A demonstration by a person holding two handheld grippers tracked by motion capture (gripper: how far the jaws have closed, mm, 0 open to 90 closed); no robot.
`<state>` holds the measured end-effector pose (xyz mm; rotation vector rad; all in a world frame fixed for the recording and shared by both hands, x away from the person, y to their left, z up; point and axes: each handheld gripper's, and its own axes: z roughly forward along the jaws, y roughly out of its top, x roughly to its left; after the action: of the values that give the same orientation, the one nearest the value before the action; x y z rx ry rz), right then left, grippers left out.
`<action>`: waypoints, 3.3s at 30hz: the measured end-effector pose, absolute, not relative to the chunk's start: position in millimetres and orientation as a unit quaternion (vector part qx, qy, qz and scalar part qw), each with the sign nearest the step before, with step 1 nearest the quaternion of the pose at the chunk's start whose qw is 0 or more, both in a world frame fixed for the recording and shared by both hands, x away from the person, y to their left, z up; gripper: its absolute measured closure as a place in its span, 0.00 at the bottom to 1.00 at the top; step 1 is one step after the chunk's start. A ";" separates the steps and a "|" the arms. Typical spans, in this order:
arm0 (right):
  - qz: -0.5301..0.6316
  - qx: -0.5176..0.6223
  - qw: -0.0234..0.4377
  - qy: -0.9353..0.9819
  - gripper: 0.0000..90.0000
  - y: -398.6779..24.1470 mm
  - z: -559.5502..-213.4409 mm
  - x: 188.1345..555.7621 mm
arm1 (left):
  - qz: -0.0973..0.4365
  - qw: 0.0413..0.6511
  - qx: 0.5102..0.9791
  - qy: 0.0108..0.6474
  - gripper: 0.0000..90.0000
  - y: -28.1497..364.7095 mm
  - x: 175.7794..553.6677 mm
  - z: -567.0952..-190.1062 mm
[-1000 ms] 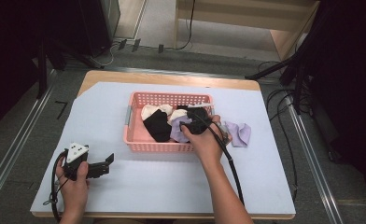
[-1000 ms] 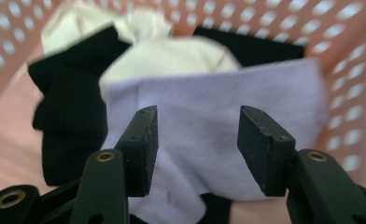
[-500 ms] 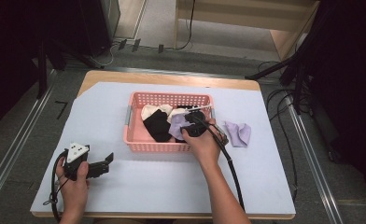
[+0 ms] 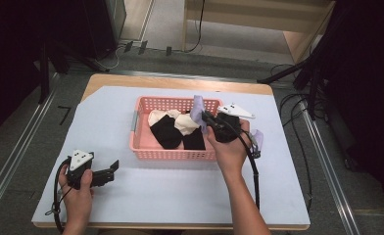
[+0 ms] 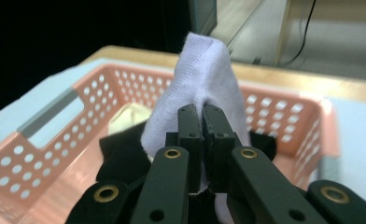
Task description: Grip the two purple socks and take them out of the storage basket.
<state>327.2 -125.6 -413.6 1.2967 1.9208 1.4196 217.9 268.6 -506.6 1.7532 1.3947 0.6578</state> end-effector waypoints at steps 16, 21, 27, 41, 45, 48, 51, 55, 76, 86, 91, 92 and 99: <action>0.564 0.450 0.350 0.597 0.97 -183.8 -388.3 311.9 | 0.259 0.392 0.690 0.550 0.07 268.4 217.9 -506.6; 0.544 0.470 0.363 0.593 0.97 -203.4 -396.3 311.7 | 0.261 0.395 0.689 0.549 0.07 268.4 217.8 -506.7; 0.507 0.500 0.353 0.607 0.97 -222.6 -424.1 315.1 | 0.261 0.395 0.690 0.547 0.07 268.8 217.2 -506.5; 0.488 0.554 0.318 0.595 0.45 -259.4 -471.9 298.1 | 0.263 0.396 0.689 0.546 0.07 268.9 216.0 -506.0; 0.497 0.541 0.317 0.599 0.35 -267.3 -476.5 285.1 | 0.263 0.397 0.688 0.547 0.07 269.0 216.1 -506.1; 0.501 0.539 0.312 0.600 0.31 -275.2 -481.3 276.7 | 0.264 0.398 0.687 0.547 0.07 269.0 215.8 -506.1; 0.507 0.544 0.307 0.594 0.29 -285.7 -486.0 267.8 | 0.264 0.399 0.686 0.548 0.07 269.0 215.5 -506.1; 0.499 0.548 0.306 0.597 0.29 -296.7 -492.8 255.8 | 0.266 0.401 0.684 0.548 0.07 268.7 215.4 -506.3; 0.471 0.577 0.309 0.591 0.28 -349.2 -522.4 192.8 | 0.268 0.405 0.682 0.547 0.08 268.8 214.7 -506.3; 0.473 0.573 0.319 0.589 0.27 -351.8 -528.5 181.2 | 0.268 0.405 0.682 0.547 0.08 269.0 214.4 -506.2; 0.450 0.547 0.327 0.626 0.25 -343.6 -529.0 182.9 | 0.265 0.404 0.682 0.549 0.08 269.4 214.7 -506.2; 0.451 0.548 0.323 0.625 0.25 -344.4 -529.2 183.5 | 0.265 0.405 0.682 0.548 0.08 269.5 214.6 -506.2; 0.469 0.604 0.293 0.574 0.29 -357.2 -530.4 185.1 | 0.269 0.408 0.680 0.547 0.08 269.8 213.7 -506.0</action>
<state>185.1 -357.2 -530.4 1.6097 1.5284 1.2499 213.7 269.8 -506.0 1.7134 1.3795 0.6768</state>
